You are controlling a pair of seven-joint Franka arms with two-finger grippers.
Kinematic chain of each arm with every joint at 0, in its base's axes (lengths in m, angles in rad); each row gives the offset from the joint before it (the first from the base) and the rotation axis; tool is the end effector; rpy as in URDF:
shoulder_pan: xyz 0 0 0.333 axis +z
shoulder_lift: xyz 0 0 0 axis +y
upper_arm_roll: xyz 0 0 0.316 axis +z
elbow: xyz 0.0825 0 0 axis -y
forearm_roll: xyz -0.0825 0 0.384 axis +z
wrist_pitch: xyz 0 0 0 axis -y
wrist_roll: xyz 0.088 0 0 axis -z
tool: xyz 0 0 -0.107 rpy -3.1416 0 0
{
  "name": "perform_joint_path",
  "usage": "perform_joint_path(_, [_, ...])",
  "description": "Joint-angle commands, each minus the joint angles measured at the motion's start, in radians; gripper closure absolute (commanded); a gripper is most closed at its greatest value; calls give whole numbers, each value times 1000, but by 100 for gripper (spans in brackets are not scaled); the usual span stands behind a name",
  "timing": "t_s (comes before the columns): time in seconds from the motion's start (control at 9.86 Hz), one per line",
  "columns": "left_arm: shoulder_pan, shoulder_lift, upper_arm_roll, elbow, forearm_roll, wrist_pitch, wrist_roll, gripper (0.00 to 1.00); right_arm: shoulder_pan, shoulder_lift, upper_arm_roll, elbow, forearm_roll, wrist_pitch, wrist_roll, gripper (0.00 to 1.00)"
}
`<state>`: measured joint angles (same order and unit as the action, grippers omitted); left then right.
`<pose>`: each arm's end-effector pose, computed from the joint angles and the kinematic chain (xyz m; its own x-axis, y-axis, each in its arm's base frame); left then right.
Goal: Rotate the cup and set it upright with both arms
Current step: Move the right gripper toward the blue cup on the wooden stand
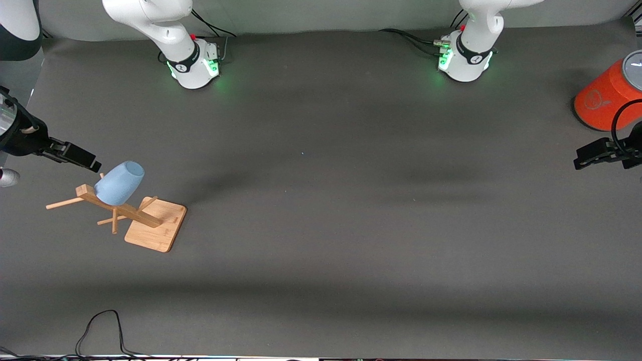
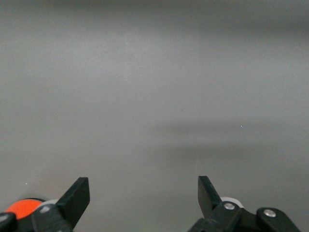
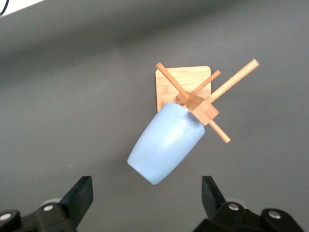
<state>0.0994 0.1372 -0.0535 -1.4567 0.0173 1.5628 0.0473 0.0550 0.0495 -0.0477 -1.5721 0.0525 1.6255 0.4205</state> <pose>0.5945 0.0314 0.5988 0.9995 -0.0010 -0.0313 -0.0013 -1.0000 -0.0085 0.5741 0.0102 0.6009 0.9148 -0.4036 -0.0169 -0.4039 -0.9136 -0.0473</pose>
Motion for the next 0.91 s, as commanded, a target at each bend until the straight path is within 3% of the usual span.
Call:
perform_joint_path(0.0, [-3,-4,3,9,12,-4,5,0,3,13,-11,3,30,4,237,0])
perform_joint_path(0.51, [-4,-8,3,9,12,-12,5,0,-9,32,-43,-41,70,10,322,0])
perform_joint_path(0.81, [-4,-5,3,3,-3,-4,-10,0,-6,35,-47,-153,76,121,307,0])
